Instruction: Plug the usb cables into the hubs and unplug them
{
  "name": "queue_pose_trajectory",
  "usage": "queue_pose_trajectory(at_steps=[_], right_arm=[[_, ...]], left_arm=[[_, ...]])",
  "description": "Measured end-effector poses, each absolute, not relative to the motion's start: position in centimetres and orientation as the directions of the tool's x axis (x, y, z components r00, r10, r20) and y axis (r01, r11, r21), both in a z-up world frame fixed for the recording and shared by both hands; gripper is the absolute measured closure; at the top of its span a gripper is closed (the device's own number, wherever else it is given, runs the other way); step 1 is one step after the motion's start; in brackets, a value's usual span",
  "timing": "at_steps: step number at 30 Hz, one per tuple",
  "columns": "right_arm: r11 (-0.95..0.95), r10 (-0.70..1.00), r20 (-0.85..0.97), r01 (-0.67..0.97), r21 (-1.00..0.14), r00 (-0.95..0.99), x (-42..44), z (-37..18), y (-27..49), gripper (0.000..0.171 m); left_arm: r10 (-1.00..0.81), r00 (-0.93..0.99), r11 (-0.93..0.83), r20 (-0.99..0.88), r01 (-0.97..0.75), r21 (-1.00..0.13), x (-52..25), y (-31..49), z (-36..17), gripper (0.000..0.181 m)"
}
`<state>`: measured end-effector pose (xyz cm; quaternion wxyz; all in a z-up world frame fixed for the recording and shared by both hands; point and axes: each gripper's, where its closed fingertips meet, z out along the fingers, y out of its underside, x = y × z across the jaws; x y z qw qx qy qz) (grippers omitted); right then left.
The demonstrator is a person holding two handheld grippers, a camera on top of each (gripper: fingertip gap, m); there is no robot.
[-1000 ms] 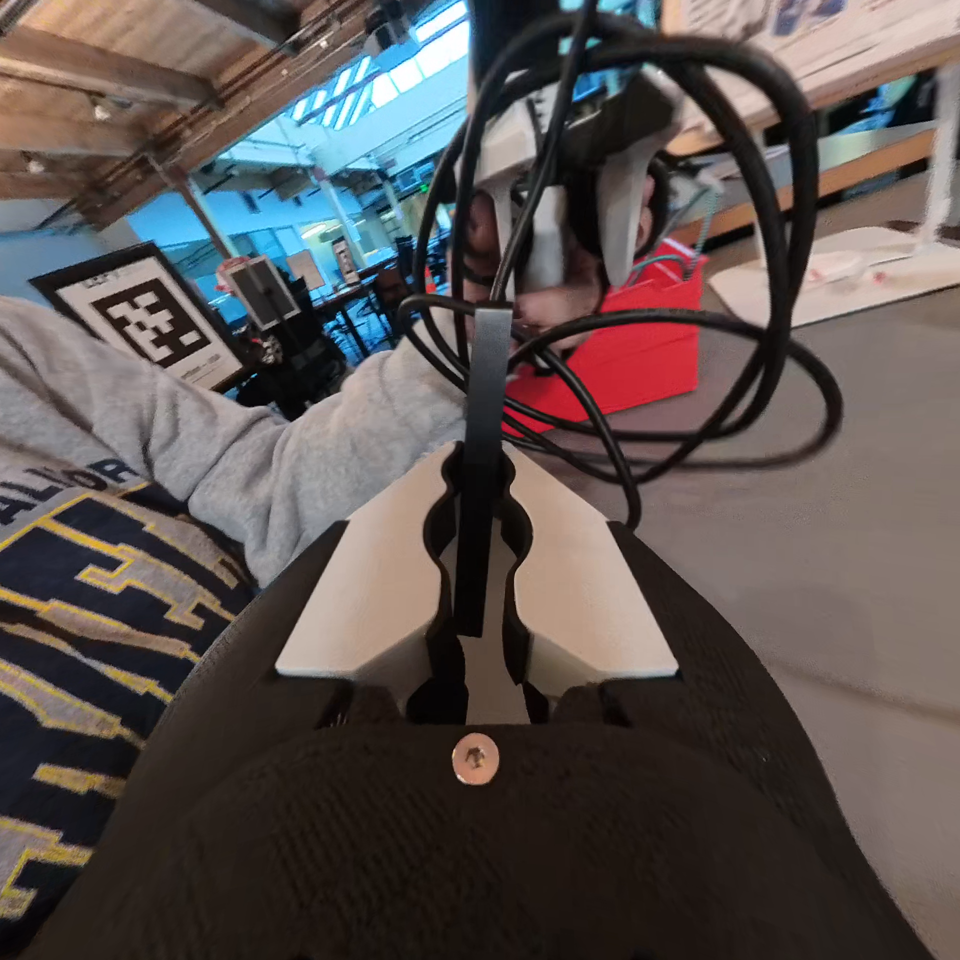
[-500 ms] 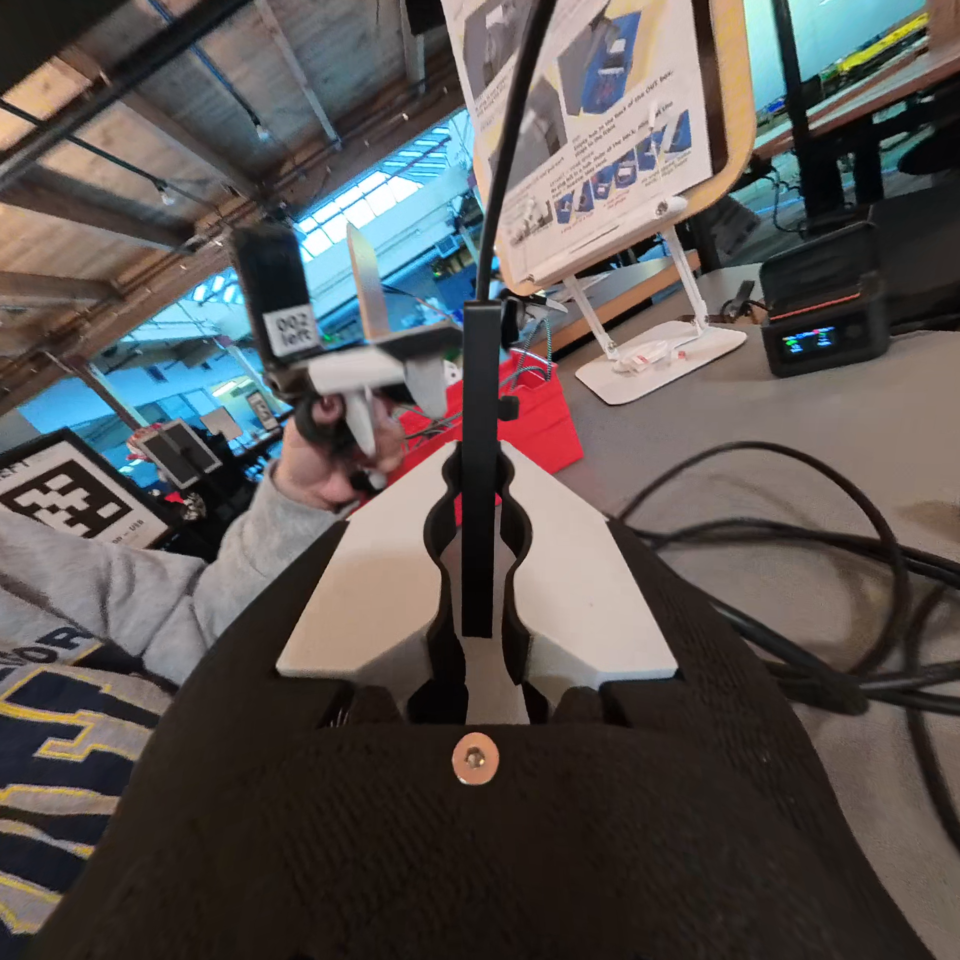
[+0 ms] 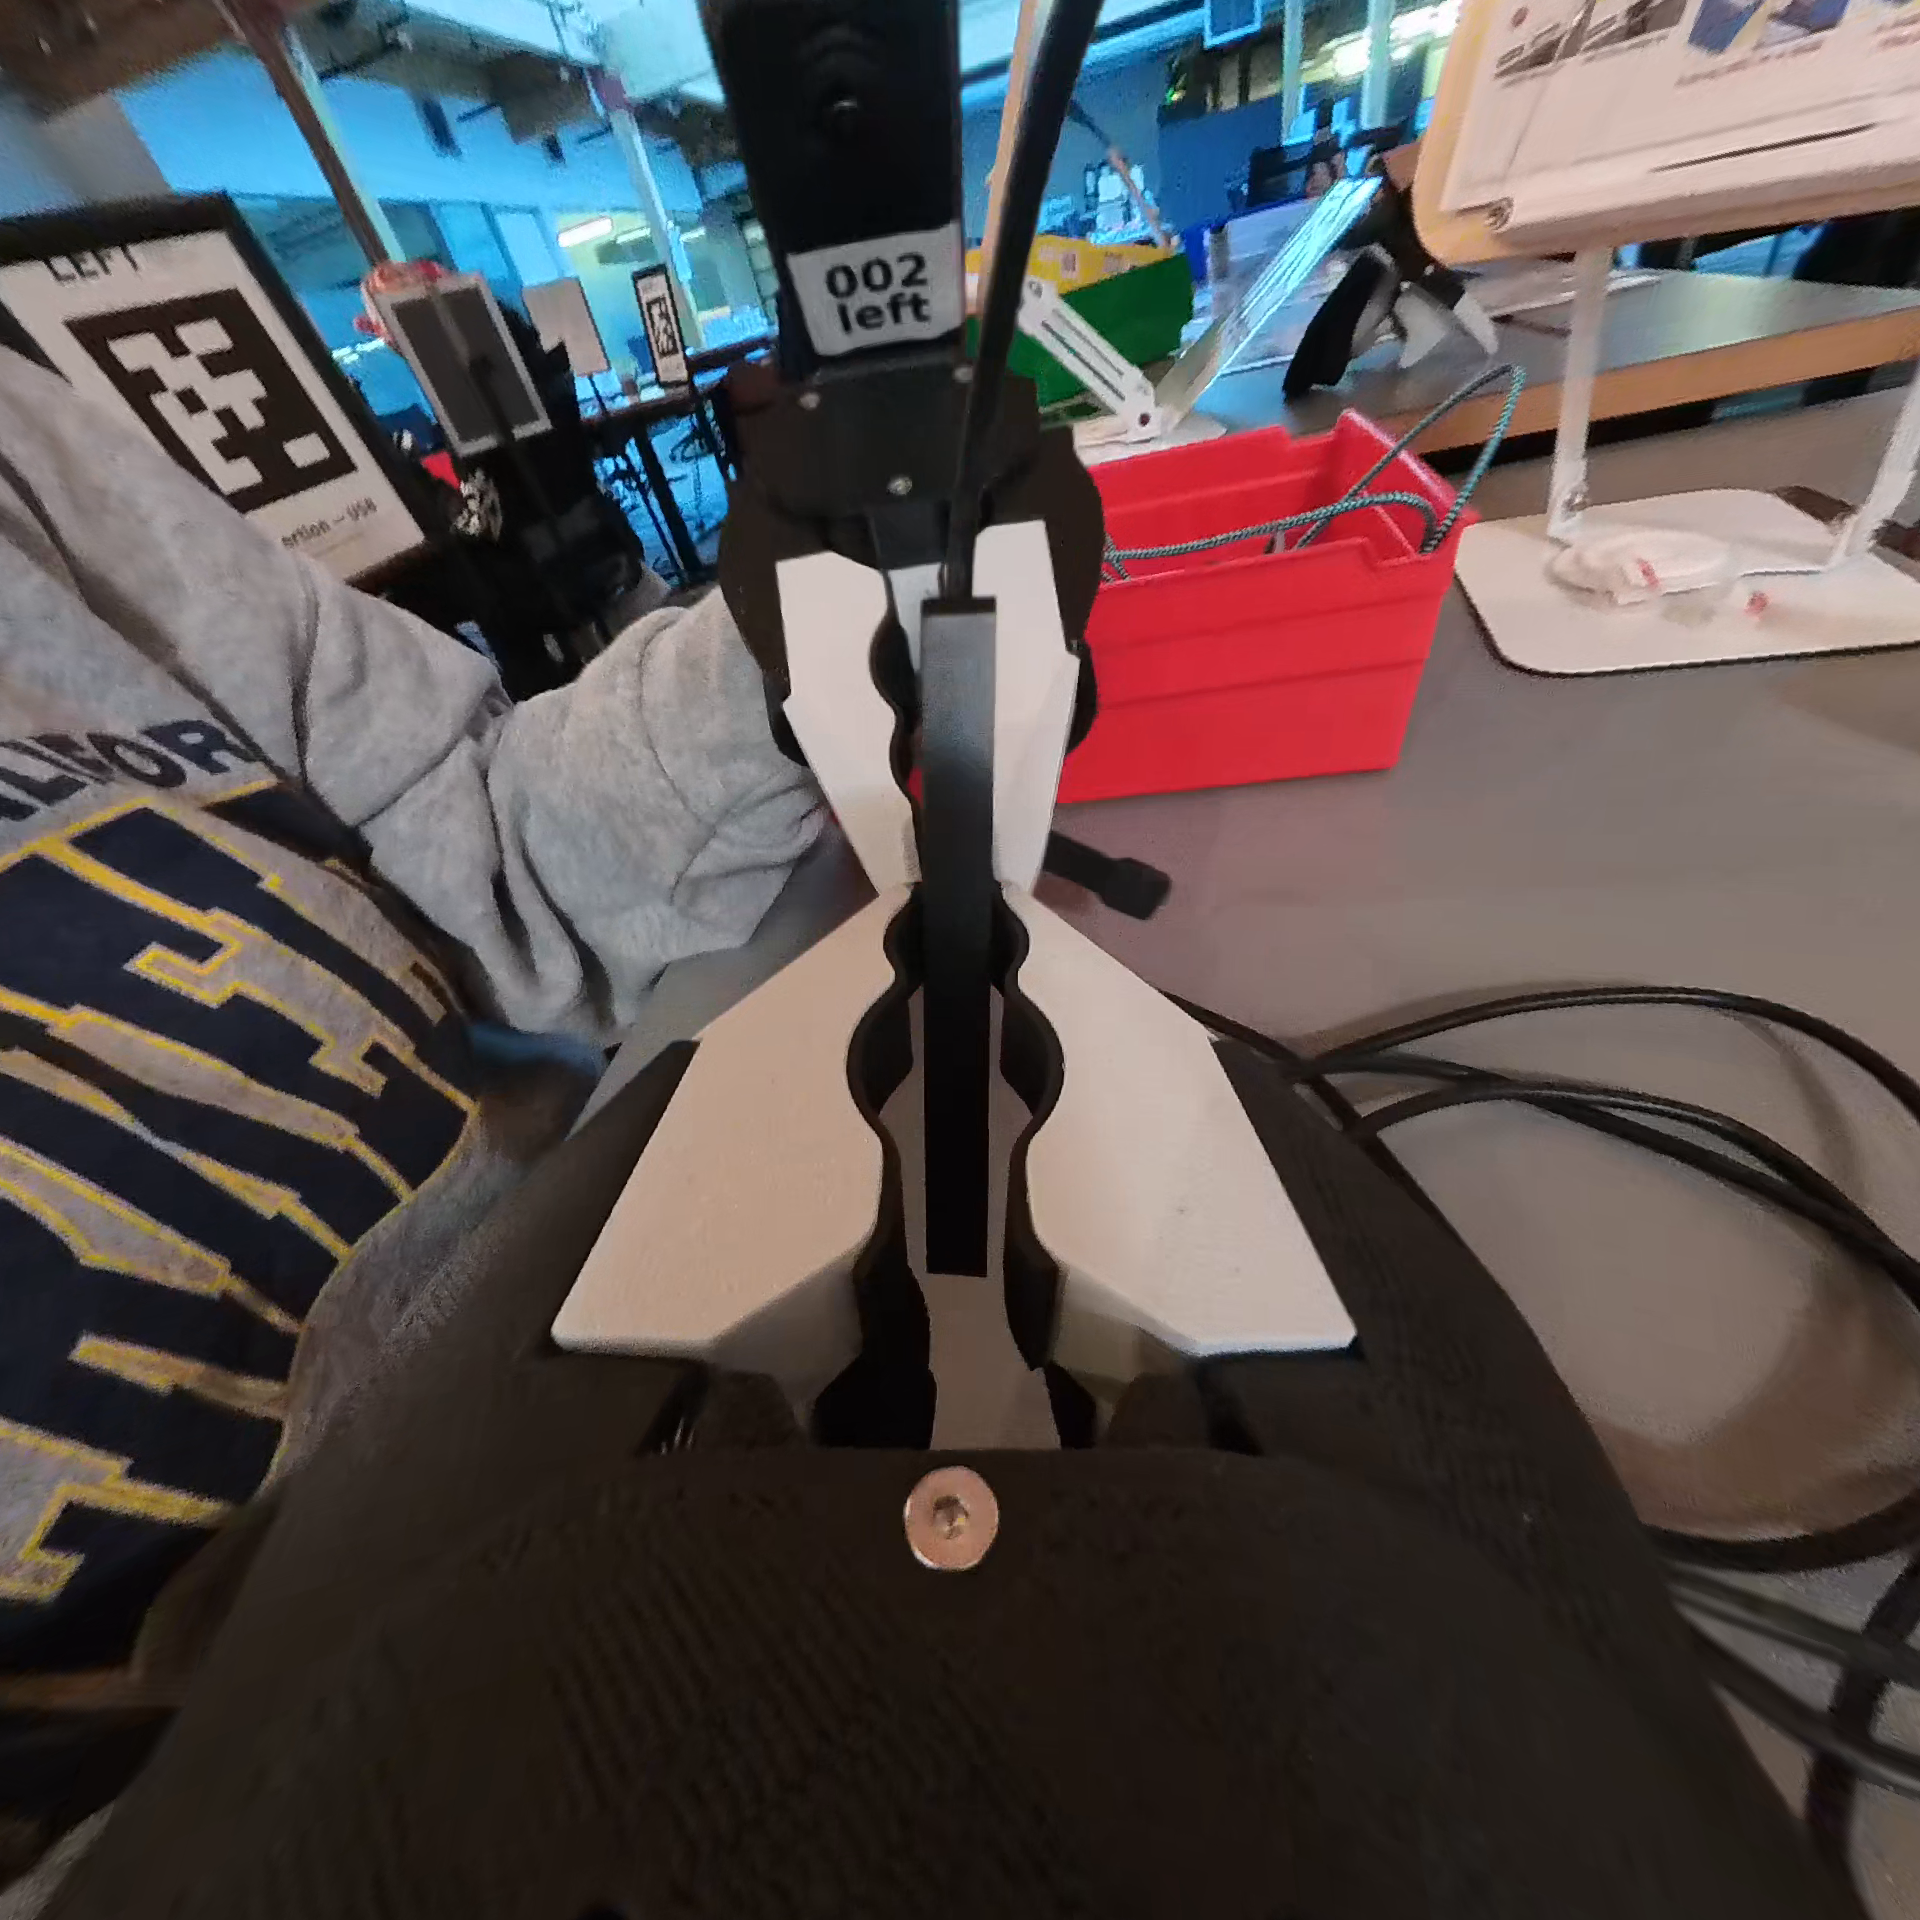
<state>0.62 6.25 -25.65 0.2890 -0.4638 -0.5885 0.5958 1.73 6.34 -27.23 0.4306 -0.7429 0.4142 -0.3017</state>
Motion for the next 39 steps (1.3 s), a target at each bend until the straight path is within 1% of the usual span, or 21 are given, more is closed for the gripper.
queue_pose_trajectory(at_steps=[1, 3, 4, 5, 6, 13, 16, 17, 20, 22, 25, 29, 32, 35, 39], right_arm=[[-0.13, 0.889, -0.207, 0.209, -0.969, -0.409, 0.6, -25.8, 6.1, 0.162], [-0.12, 0.889, -0.199, 0.209, -0.971, -0.412, 0.6, -25.8, 6.0, 0.162], [-0.12, 0.887, -0.199, 0.207, -0.971, -0.416, 0.7, -25.8, 5.9, 0.162], [-0.125, 0.882, -0.203, 0.203, -0.971, -0.426, 0.7, -25.7, 5.8, 0.162], [-0.127, 0.875, -0.206, 0.203, -0.971, -0.438, 0.8, -25.7, 5.6, 0.162], [-0.111, 0.869, -0.202, 0.219, -0.969, -0.451, 0.8, -26.1, 5.2, 0.162], [-0.114, 0.881, -0.192, 0.199, -0.973, -0.433, 0.5, -25.9, 5.4, 0.162], [-0.128, 0.887, -0.193, 0.179, -0.976, -0.419, 0.3, -25.6, 5.7, 0.161], [-0.201, 0.888, -0.223, 0.095, -0.975, -0.403, 0.2, -24.1, 6.3, 0.144], [-0.23, 0.884, -0.239, 0.073, -0.971, -0.401, 0.2, -23.6, 6.6, 0.148], [-0.186, 0.902, -0.197, 0.066, -0.98, -0.384, 0.0, -23.8, 6.5, 0.158], [-0.195, 0.907, -0.196, 0.042, -0.98, -0.374, -0.1, -23.1, 6.6, 0.159], [-0.157, 0.928, -0.162, 0.042, -0.987, -0.335, -0.3, -23.0, 6.7, 0.159], [-0.192, 0.901, -0.202, 0.065, -0.979, -0.384, -0.3, -22.6, 5.9, 0.163], [-0.191, 0.845, -0.215, 0.099, -0.977, -0.49, 0.2, -23.0, 4.2, 0.163]], left_arm=[[-0.875, 0.472, -0.287, 0.108, -0.325, -0.901, 1.8, 6.2, -27.0, 0.173], [-0.872, 0.461, -0.305, 0.162, -0.254, -0.918, 1.8, 5.9, -26.4, 0.166], [-0.873, 0.447, -0.314, 0.192, -0.214, -0.925, 1.7, 5.7, -26.0, 0.166], [-0.871, 0.442, -0.323, 0.215, -0.185, -0.928, 1.7, 5.6, -25.8, 0.168], [-0.867, 0.446, -0.326, 0.221, -0.175, -0.929, 1.5, 5.6, -25.8, 0.175], [-0.874, 0.46, -0.279, 0.156, -0.211, -0.937, 1.7, 5.4, -26.2, 0.176], [-0.868, 0.48, -0.257, 0.13, -0.207, -0.944, 1.4, 5.6, -26.0, 0.176], [-0.861, 0.494, -0.248, 0.117, -0.207, -0.946, 1.2, 5.8, -26.0, 0.176], [-0.839, 0.539, -0.23, 0.074, -0.229, -0.946, 0.5, 6.3, -26.2, 0.176], [-0.841, 0.537, -0.213, 0.071, -0.207, -0.955, 0.5, 6.2, -25.9, 0.176], [-0.843, 0.531, -0.201, 0.081, -0.172, -0.964, 0.6, 6.1, -25.4, 0.176], [-0.839, 0.532, -0.211, 0.114, -0.126, -0.969, 0.7, 6.3, -24.9, 0.176], [-0.832, 0.536, -0.232, 0.141, -0.104, -0.967, 0.6, 6.3, -24.7, 0.175], [-0.844, 0.499, -0.266, 0.197, -0.07, -0.962, 0.6, 5.5, -24.3, 0.175], [-0.861, 0.477, -0.279, 0.178, -0.149, -0.949, 1.0, 3.8, -24.8, 0.175]])
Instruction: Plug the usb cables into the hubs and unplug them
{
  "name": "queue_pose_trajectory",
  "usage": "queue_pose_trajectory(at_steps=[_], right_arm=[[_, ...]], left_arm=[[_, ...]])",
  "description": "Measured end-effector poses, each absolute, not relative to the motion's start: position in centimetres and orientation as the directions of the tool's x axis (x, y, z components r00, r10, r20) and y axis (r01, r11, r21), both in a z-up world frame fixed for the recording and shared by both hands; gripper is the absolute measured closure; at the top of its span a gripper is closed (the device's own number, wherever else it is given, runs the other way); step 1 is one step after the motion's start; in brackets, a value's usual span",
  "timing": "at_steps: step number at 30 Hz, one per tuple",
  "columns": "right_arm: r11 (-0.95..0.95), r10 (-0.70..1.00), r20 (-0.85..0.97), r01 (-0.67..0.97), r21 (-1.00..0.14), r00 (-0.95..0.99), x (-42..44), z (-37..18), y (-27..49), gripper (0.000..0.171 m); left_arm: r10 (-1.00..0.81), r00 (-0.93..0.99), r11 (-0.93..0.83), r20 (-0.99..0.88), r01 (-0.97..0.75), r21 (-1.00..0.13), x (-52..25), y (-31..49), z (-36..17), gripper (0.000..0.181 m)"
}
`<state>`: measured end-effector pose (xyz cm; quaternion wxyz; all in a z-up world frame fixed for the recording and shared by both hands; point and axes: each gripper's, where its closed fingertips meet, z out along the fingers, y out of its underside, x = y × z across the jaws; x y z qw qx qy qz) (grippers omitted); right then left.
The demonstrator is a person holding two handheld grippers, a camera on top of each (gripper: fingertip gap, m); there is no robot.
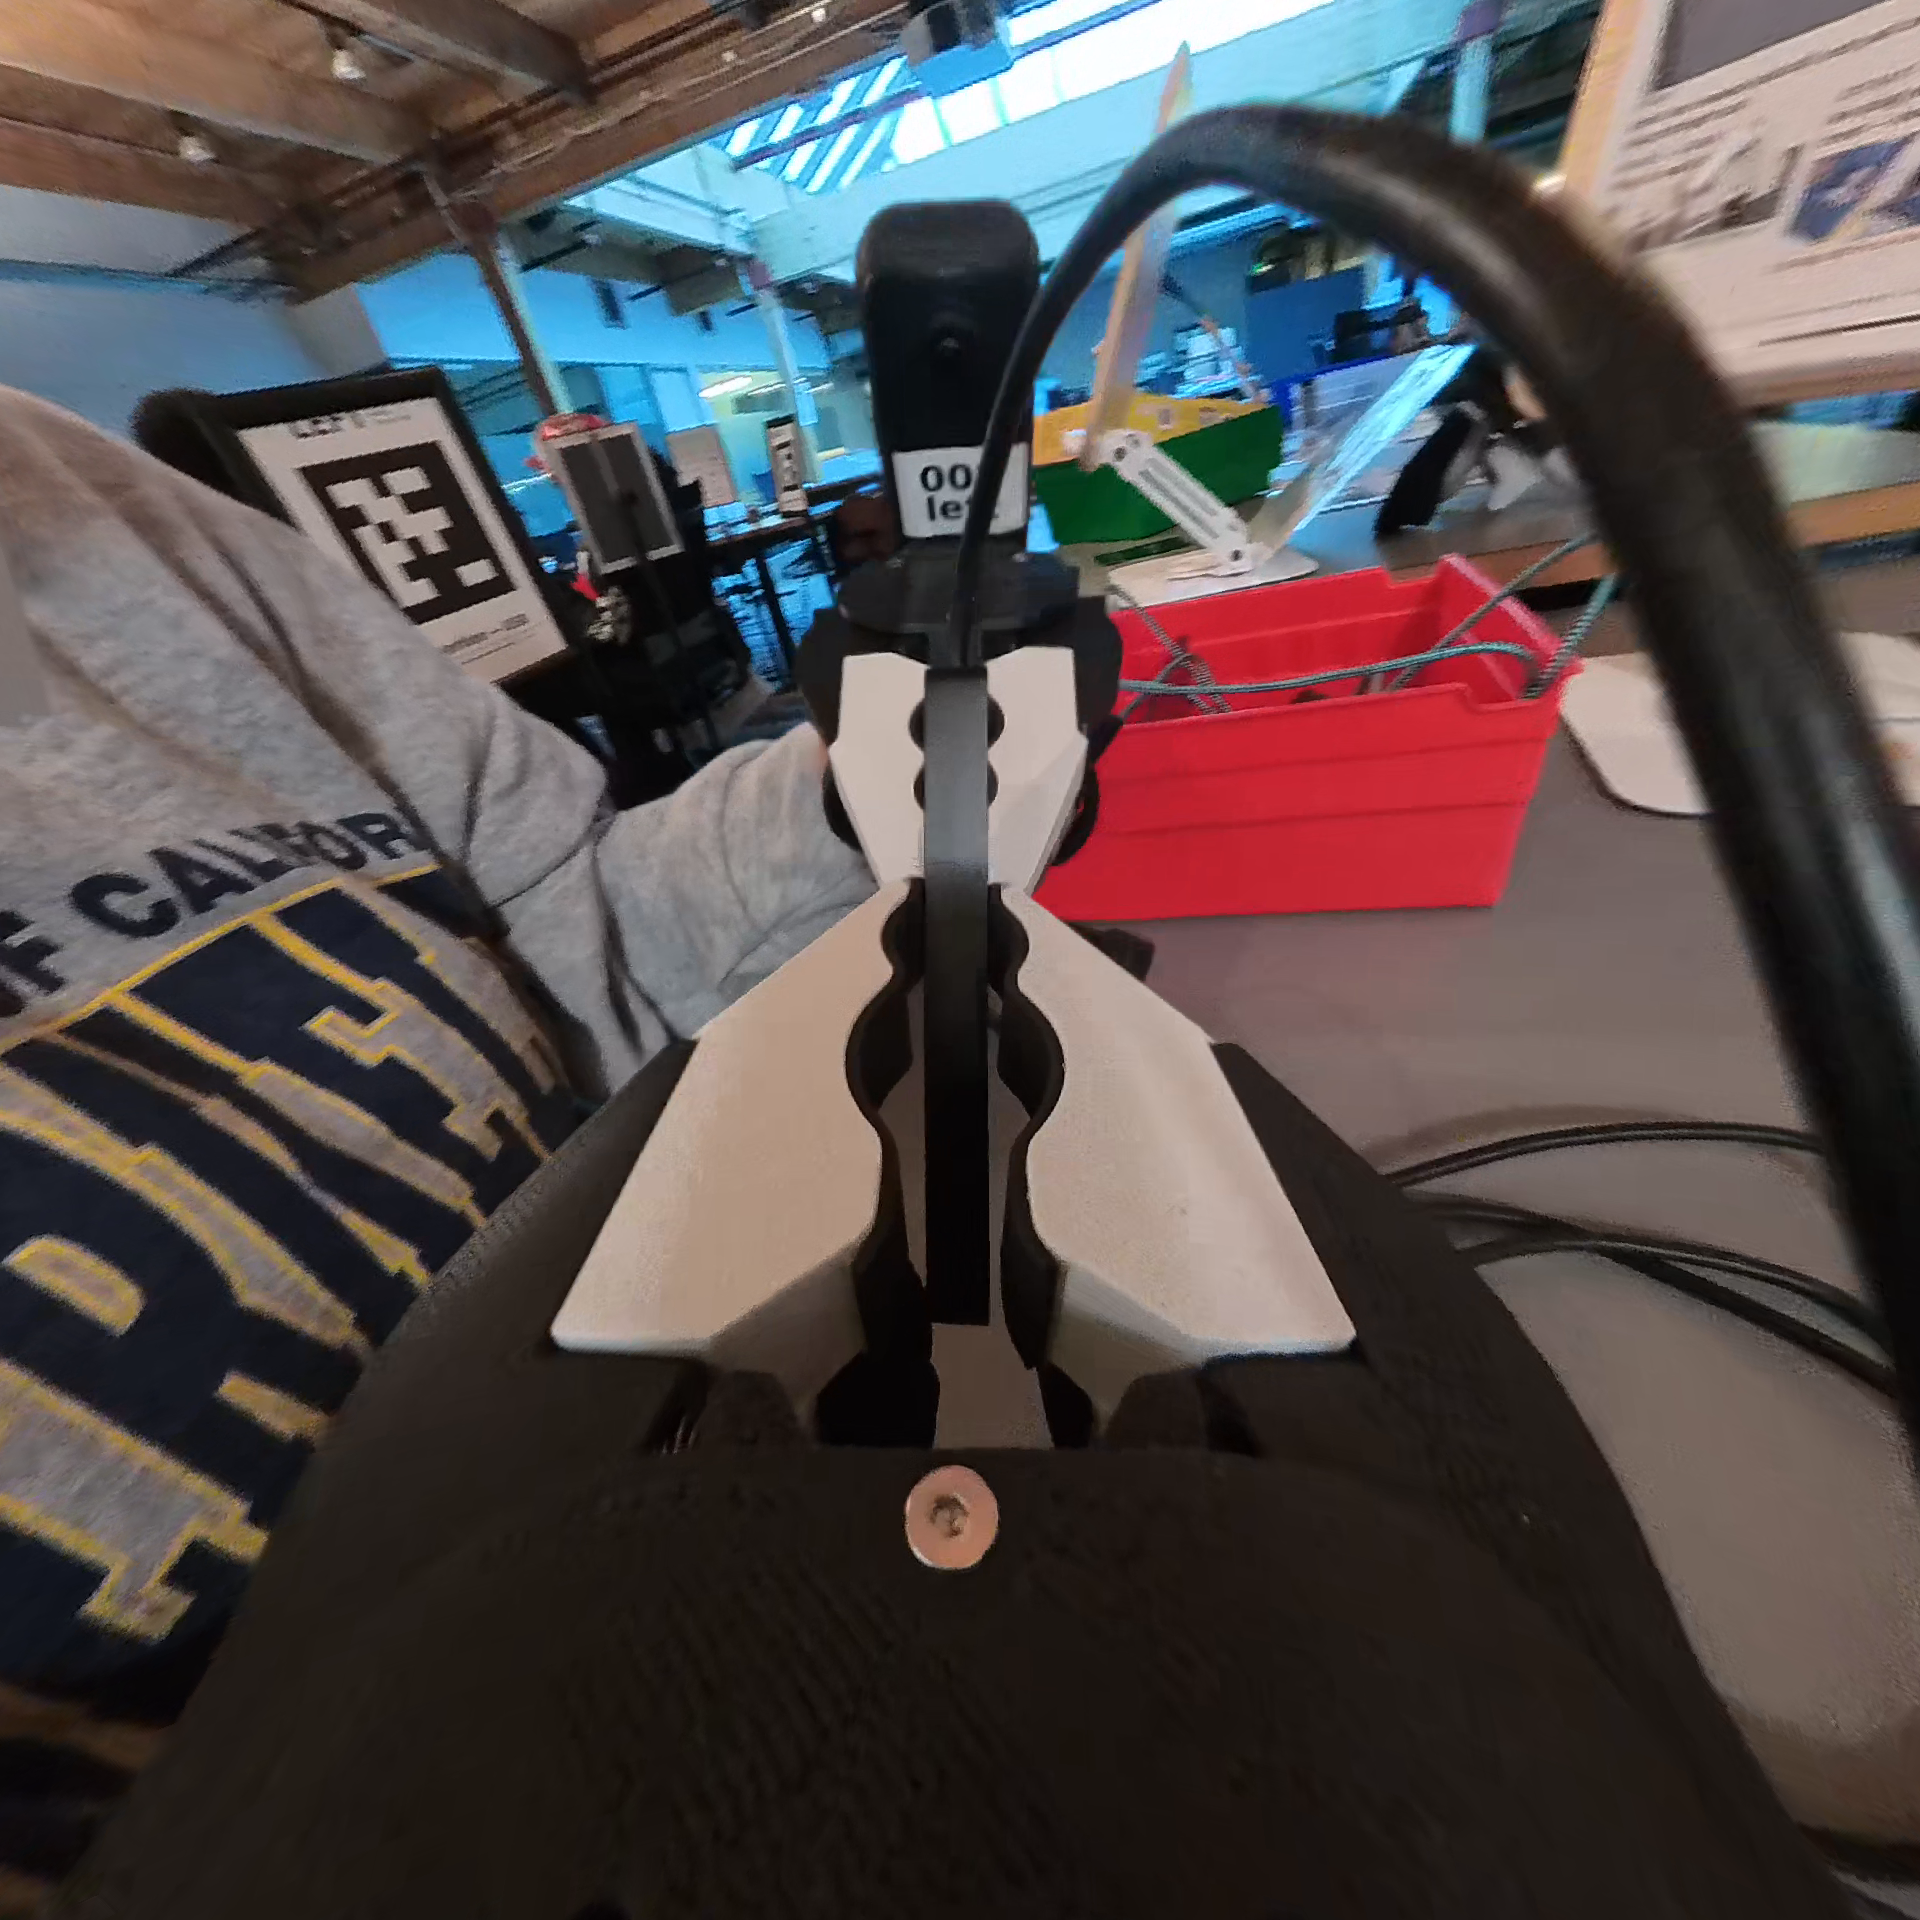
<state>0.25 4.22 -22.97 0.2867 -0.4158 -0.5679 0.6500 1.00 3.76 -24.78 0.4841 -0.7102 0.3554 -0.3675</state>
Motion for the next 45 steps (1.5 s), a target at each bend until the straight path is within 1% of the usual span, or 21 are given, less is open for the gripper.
queue_pose_trajectory(at_steps=[4, 7, 9, 12, 15, 17, 21, 27, 36, 42, 43, 44, 45], right_arm=[[-0.151, 0.81, -0.197, 0.129, -0.98, -0.553, 0.5, -23.5, 2.7, 0.162], [-0.11, 0.843, -0.159, 0.125, -0.986, -0.514, 0.0, -23.9, 3.1, 0.162], [-0.087, 0.853, -0.137, 0.12, -0.989, -0.504, 0.0, -23.9, 3.2, 0.162], [-0.104, 0.806, -0.146, 0.105, -0.989, -0.573, 0.5, -23.4, 2.0, 0.162], [-0.099, 0.76, -0.161, 0.133, -0.986, -0.629, 0.9, -23.8, 0.8, 0.162], [-0.095, 0.752, -0.166, 0.144, -0.985, -0.638, 0.8, -24.0, 0.4, 0.162], [-0.05, 0.787, -0.141, 0.167, -0.985, -0.6, 0.0, -24.9, 0.7, 0.162], [-0.05, 0.724, -0.176, 0.203, -0.978, -0.667, 0.3, -25.5, -0.9, 0.162], [-0.036, 0.721, -0.173, 0.213, -0.976, -0.671, 0.4, -25.5, -1.3, 0.162], [-0.021, 0.705, -0.175, 0.226, -0.974, -0.688, 0.6, -25.7, -1.7, 0.162], [-0.017, 0.705, -0.184, 0.242, -0.97, -0.685, 0.8, -25.9, -1.5, 0.162], [-0.031, 0.738, -0.188, 0.245, -0.969, -0.649, 1.1, -25.9, -0.2, 0.162], [-0.079, 0.768, -0.192, 0.207, -0.975, -0.611, 1.5, -25.0, 1.5, 0.162]], left_arm=[[-0.858, 0.495, -0.27, 0.136, -0.21, -0.94, 1.1, 2.3, -25.3, 0.175], [-0.795, 0.606, -0.248, 0.034, -0.272, -0.93, 0.4, 3.0, -25.7, 0.175], [-0.775, 0.632, -0.241, -0.012, -0.312, -0.919, 0.3, 2.9, -25.7, 0.175], [-0.832, 0.551, -0.254, 0.067, -0.27, -0.929, 0.9, 1.4, -25.1, 0.176], [-0.857, 0.503, -0.279, 0.109, -0.276, -0.92, 1.1, 0.1, -25.4, 0.175], [-0.843, 0.528, -0.284, 0.109, -0.264, -0.922, 1.0, -0.1, -25.6, 0.175], [-0.782, 0.621, -0.284, 0.051, -0.284, -0.916, 0.0, 0.1, -26.6, 0.176], [-0.815, 0.569, -0.321, 0.106, -0.292, -0.901, 0.3, -1.7, -27.1, 0.175], [-0.803, 0.593, -0.308, 0.054, -0.336, -0.89, 0.0, -2.2, -26.7, 0.176], [-0.826, 0.561, -0.304, 0.05, -0.37, -0.878, 0.0, -2.9, -27.1, 0.176], [-0.828, 0.559, -0.321, 0.052, -0.396, -0.861, -0.5, -3.4, -27.5, 0.176], [-0.801, 0.598, -0.329, 0.039, -0.384, -0.862, -1.9, -3.4, -27.3, 0.176], [-0.771, 0.635, -0.336, 0.048, -0.34, -0.878, -3.3, -3.7, -26.5, 0.176]])
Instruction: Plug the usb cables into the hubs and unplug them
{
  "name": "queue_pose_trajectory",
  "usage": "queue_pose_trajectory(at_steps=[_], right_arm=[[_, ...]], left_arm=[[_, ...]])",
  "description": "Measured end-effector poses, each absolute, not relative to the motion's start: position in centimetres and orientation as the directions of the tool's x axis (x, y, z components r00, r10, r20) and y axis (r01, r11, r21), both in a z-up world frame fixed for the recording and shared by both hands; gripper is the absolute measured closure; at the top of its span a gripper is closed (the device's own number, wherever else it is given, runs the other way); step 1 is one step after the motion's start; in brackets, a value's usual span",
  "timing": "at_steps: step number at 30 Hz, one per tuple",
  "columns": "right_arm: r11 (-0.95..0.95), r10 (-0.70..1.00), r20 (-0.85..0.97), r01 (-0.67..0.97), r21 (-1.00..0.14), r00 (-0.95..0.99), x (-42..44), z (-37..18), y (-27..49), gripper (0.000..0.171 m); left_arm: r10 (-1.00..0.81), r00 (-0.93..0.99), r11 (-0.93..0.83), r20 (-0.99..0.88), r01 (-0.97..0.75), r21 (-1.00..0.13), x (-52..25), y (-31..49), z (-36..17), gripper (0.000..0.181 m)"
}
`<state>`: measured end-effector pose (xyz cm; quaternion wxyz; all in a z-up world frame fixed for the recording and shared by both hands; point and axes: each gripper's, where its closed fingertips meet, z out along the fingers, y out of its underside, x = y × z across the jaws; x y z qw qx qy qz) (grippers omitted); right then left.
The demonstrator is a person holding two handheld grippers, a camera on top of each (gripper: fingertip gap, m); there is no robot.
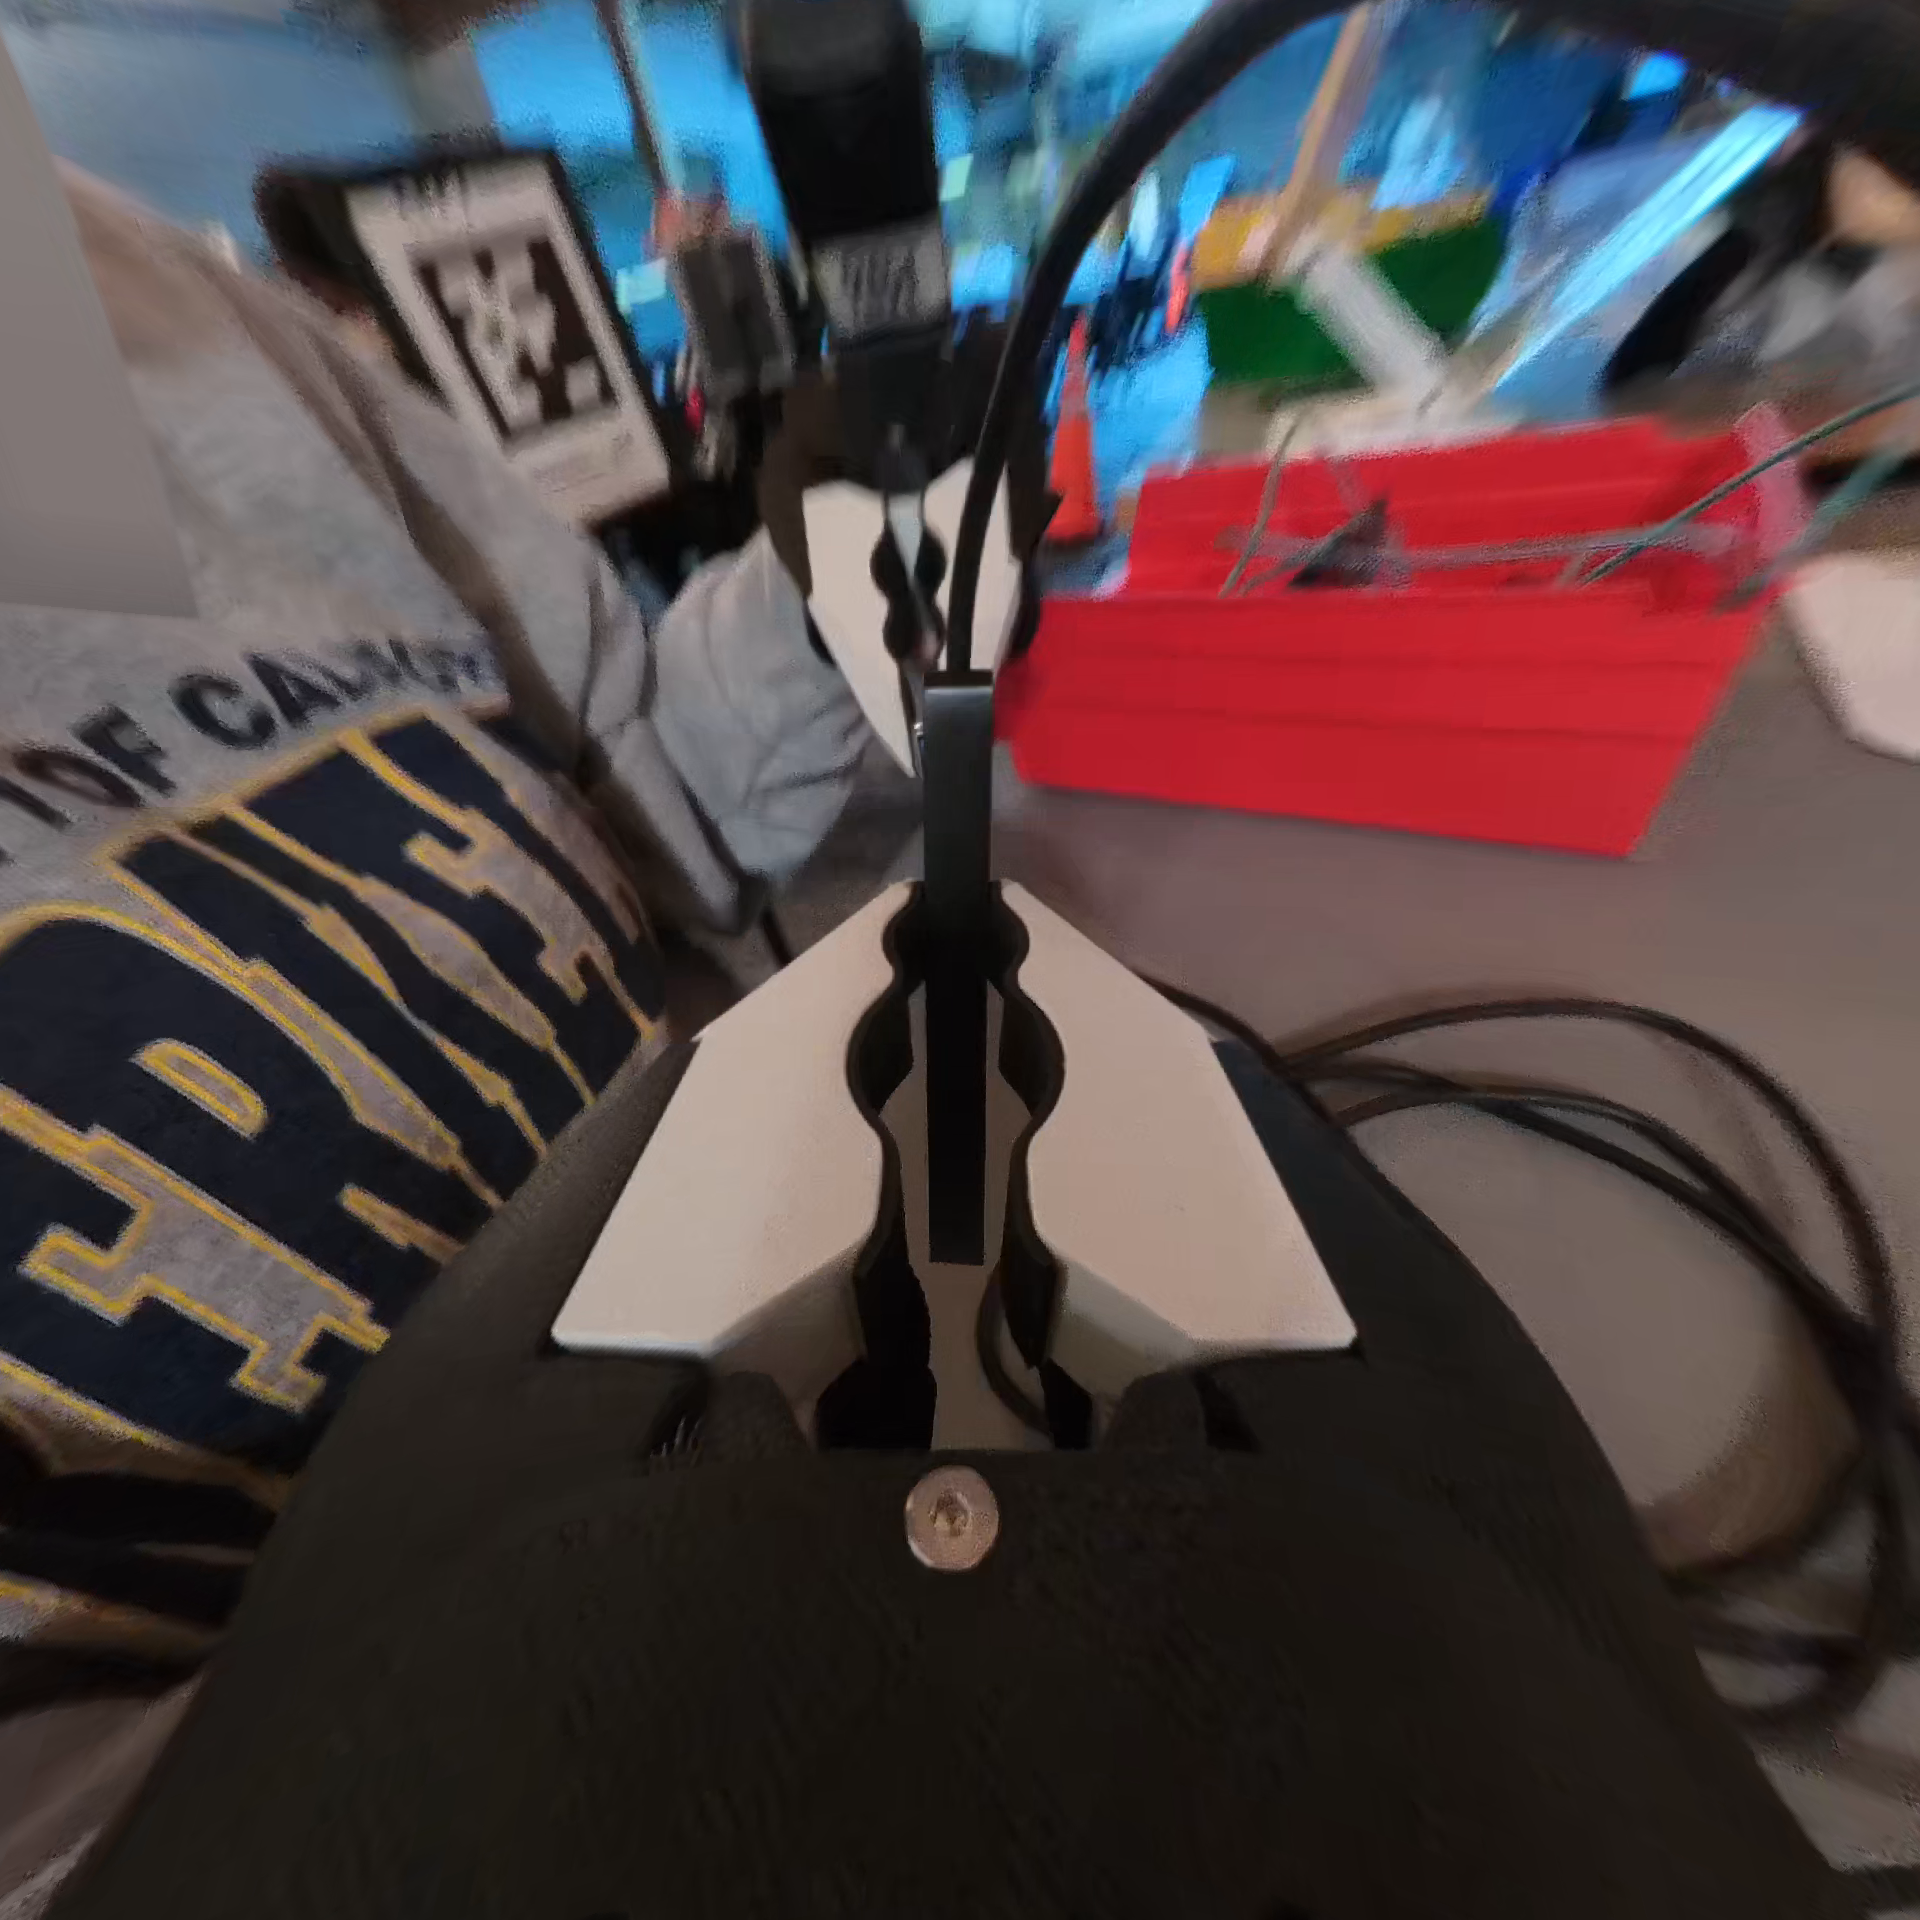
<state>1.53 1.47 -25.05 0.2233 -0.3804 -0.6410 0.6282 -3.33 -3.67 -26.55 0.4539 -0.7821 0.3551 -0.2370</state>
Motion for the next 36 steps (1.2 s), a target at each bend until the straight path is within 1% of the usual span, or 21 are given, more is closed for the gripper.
queue_pose_trajectory(at_steps=[1, 3, 6, 8, 10, 11, 12, 13, 14, 16, 18, 21, 22, 24, 26, 30, 32, 36], right_arm=[[-0.137, 0.776, -0.199, 0.148, -0.979, -0.598, 2.1, -23.7, 2.6, 0.162], [-0.162, 0.798, -0.177, 0.077, -0.984, -0.576, 2.4, -22.3, 3.5, 0.162], [-0.126, 0.816, -0.178, 0.131, -0.983, -0.551, 1.3, -23.6, 3.1, 0.162], [-0.118, 0.816, -0.188, 0.16, -0.98, -0.547, 0.8, -24.2, 2.8, 0.162], [-0.125, 0.831, -0.201, 0.177, -0.976, -0.518, 0.5, -24.6, 3.3, 0.162], [-0.127, 0.84, -0.206, 0.187, -0.974, -0.503, 0.5, -24.9, 3.6, 0.162], [-0.129, 0.849, -0.208, 0.192, -0.973, -0.485, 0.5, -25.1, 4.1, 0.162], [-0.135, 0.854, -0.214, 0.195, -0.971, -0.474, 0.5, -25.2, 4.4, 0.162], [-0.146, 0.852, -0.222, 0.194, -0.97, -0.473, 0.6, -25.2, 4.5, 0.162], [-0.155, 0.849, -0.231, 0.194, -0.969, -0.475, 0.6, -25.2, 4.6, 0.162], [-0.158, 0.842, -0.237, 0.198, -0.967, -0.485, 0.6, -25.4, 4.5, 0.162], [-0.155, 0.826, -0.239, 0.202, -0.967, -0.51, 0.5, -25.4, 3.9, 0.162], [-0.151, 0.822, -0.237, 0.204, -0.967, -0.517, 0.5, -25.5, 3.7, 0.162], [-0.145, 0.813, -0.232, 0.2, -0.969, -0.534, 0.4, -25.4, 3.3, 0.162], [-0.147, 0.806, -0.228, 0.188, -0.971, -0.547, 0.5, -25.2, 3.0, 0.162], [-0.147, 0.814, -0.221, 0.179, -0.973, -0.537, 0.5, -25.2, 3.3, 0.162], [-0.149, 0.81, -0.221, 0.174, -0.973, -0.544, 0.4, -25.1, 3.1, 0.162], [-0.151, 0.803, -0.219, 0.166, -0.975, -0.555, 0.3, -25.0, 2.7, 0.162]], left_arm=[[-0.743, 0.666, -0.331, 0.062, -0.286, -0.899, -4.6, -4.0, -25.6, 0.176], [-0.688, 0.723, -0.323, 0.063, -0.228, -0.919, -6.3, -4.2, -24.4, 0.177], [-0.647, 0.761, -0.357, 0.051, -0.243, -0.902, -5.9, -3.3, -25.2, 0.176], [-0.569, 0.822, -0.406, 0.02, -0.26, -0.876, -6.4, -1.4, -26.5, 0.176], [-0.487, 0.873, -0.47, 0.034, -0.23, -0.852, -7.0, 0.4, -27.8, 0.174], [-0.461, 0.886, -0.504, 0.054, -0.212, -0.837, -7.1, 1.0, -28.4, 0.162], [-0.449, 0.891, -0.525, 0.074, -0.196, -0.828, -7.1, 1.5, -28.9, 0.14], [-0.454, 0.886, -0.527, 0.092, -0.184, -0.83, -6.9, 1.8, -29.0, 0.123], [-0.464, 0.88, -0.504, 0.103, -0.167, -0.848, -6.6, 2.1, -28.6, 0.114], [-0.537, 0.833, -0.428, 0.135, -0.131, -0.894, -5.0, 2.3, -27.0, 0.111], [-0.619, 0.77, -0.366, 0.157, -0.105, -0.925, -2.9, 2.1, -25.7, 0.117], [-0.67, 0.738, -0.361, 0.08, -0.23, -0.904, -1.1, 2.4, -27.2, 0.127], [-0.683, 0.728, -0.358, 0.057, -0.266, -0.895, -0.6, 2.5, -27.7, 0.134], [-0.716, 0.694, -0.357, 0.075, -0.271, -0.894, 0.7, 2.5, -28.0, 0.146], [-0.726, 0.681, -0.371, 0.1, -0.265, -0.89, 1.3, 2.7, -28.4, 0.169], [-0.723, 0.682, -0.373, 0.11, -0.251, -0.893, 1.3, 3.1, -28.5, 0.171], [-0.739, 0.664, -0.366, 0.116, -0.251, -0.896, 1.6, 2.9, -28.5, 0.168], [-0.747, 0.659, -0.331, 0.089, -0.252, -0.909, 1.6, 2.8, -28.3, 0.172]])
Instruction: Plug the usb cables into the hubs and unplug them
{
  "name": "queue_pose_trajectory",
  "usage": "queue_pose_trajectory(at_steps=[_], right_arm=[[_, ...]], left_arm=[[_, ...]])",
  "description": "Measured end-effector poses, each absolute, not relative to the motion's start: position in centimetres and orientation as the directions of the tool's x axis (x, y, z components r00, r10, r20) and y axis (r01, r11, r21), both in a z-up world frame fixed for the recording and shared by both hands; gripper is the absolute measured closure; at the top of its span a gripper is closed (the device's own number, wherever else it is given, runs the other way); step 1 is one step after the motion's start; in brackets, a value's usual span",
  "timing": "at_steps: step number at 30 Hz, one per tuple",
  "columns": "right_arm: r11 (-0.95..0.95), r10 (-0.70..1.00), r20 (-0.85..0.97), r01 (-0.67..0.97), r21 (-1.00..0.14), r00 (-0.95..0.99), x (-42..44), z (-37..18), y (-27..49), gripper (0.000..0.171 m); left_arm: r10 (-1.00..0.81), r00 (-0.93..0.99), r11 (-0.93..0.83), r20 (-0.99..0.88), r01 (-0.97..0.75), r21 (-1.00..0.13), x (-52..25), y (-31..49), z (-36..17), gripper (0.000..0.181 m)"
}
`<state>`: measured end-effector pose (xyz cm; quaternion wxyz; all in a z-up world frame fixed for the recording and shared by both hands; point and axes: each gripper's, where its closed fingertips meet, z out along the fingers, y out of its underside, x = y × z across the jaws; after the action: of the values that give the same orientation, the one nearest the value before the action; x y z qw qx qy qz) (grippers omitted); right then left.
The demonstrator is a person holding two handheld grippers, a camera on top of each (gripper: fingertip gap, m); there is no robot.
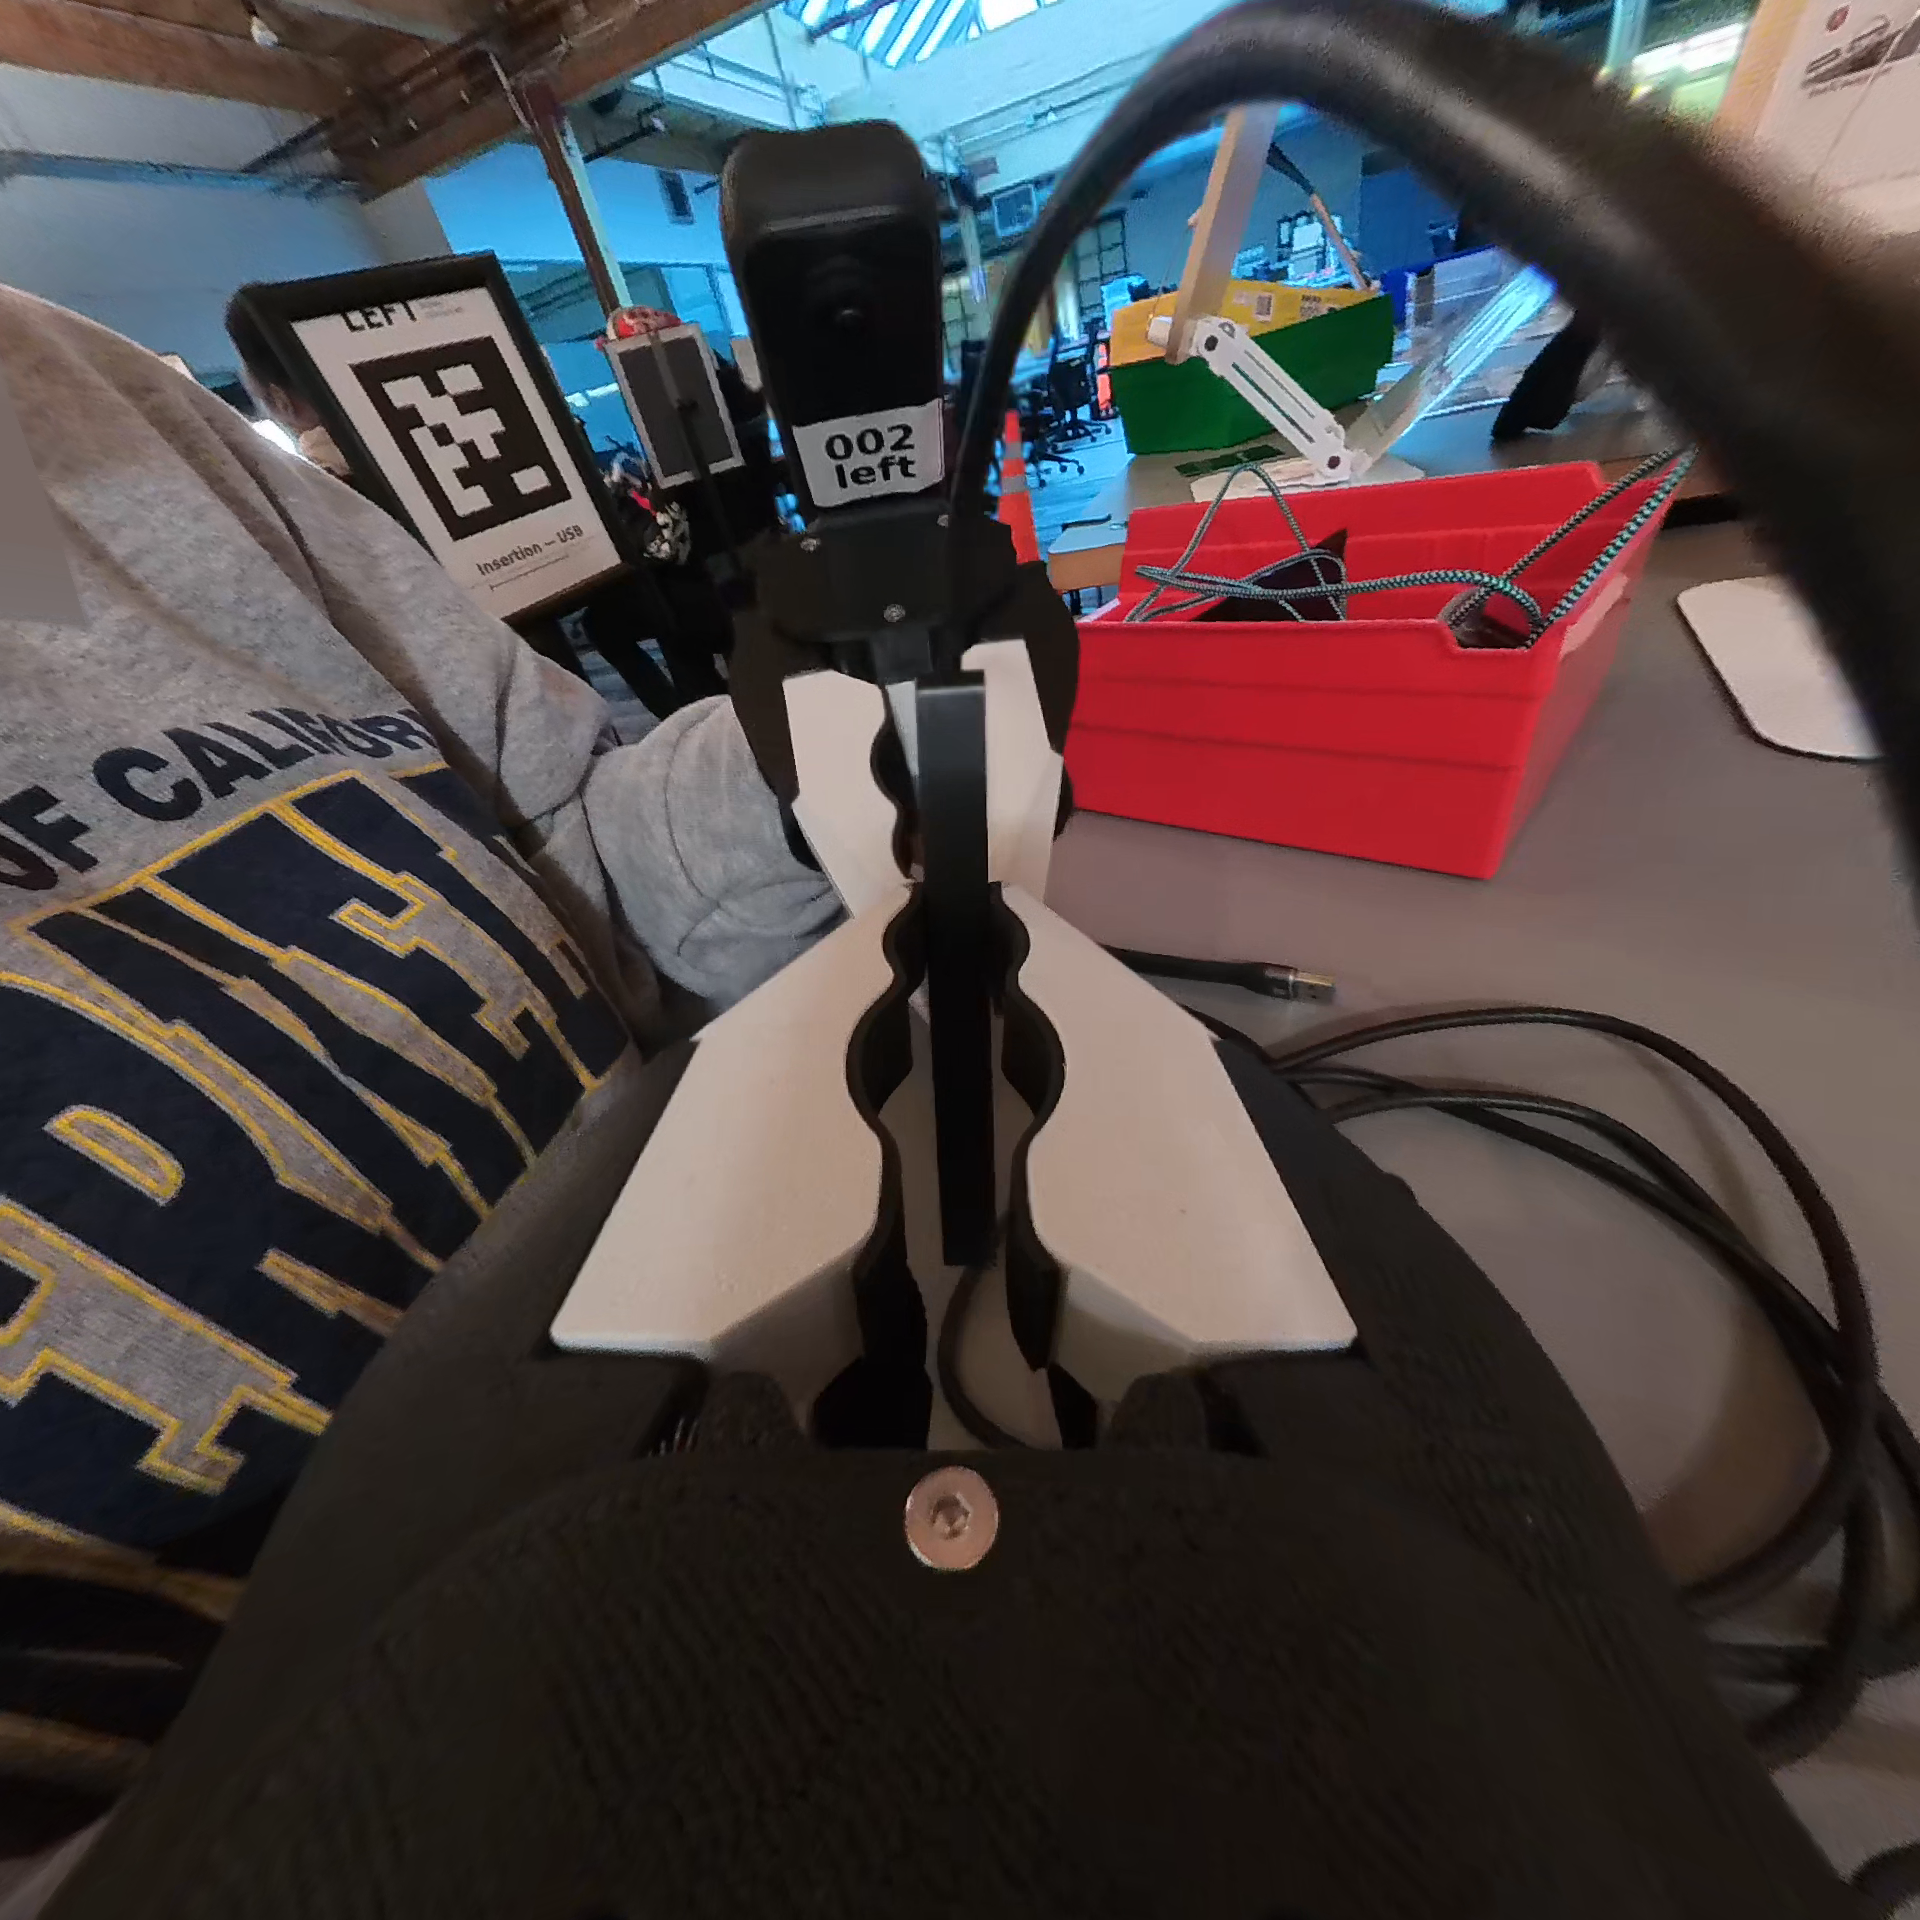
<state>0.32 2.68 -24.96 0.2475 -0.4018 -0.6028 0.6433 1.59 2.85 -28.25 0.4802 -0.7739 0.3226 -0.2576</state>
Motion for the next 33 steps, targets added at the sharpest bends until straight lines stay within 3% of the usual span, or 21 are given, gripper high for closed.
queue_pose_trajectory(at_steps=[3, 8, 14, 23, 33], right_arm=[[-0.184, 0.794, -0.251, 0.175, -0.967, -0.553, 0.4, -24.9, 2.7, 0.151], [-0.079, 0.792, -0.16, 0.162, -0.984, -0.589, 0.9, -25.0, 1.8, 0.162], [-0.027, 0.757, -0.16, 0.214, -0.976, -0.634, 1.0, -25.9, 0.2, 0.162], [0.087, 0.839, -0.032, 0.192, -0.977, -0.542, -0.3, -26.1, 1.1, 0.162], [0.083, 0.772, -0.055, 0.185, -0.979, -0.634, 0.6, -25.4, -1.2, 0.162]], left_arm=[[-0.738, 0.672, -0.289, 0.056, -0.24, -0.927, 1.4, 2.9, -27.5, 0.174], [-0.771, 0.633, -0.285, 0.074, -0.238, -0.929, 2.0, 2.2, -27.1, 0.174], [-0.821, 0.57, -0.257, 0.012, -0.35, -0.901, 1.6, 0.6, -27.7, 0.173], [-0.715, 0.697, -0.233, -0.055, -0.312, -0.921, -0.2, 1.4, -27.4, 0.173], [-0.782, 0.622, -0.225, -0.029, -0.326, -0.918, 0.3, -1.3, -26.5, 0.173]])
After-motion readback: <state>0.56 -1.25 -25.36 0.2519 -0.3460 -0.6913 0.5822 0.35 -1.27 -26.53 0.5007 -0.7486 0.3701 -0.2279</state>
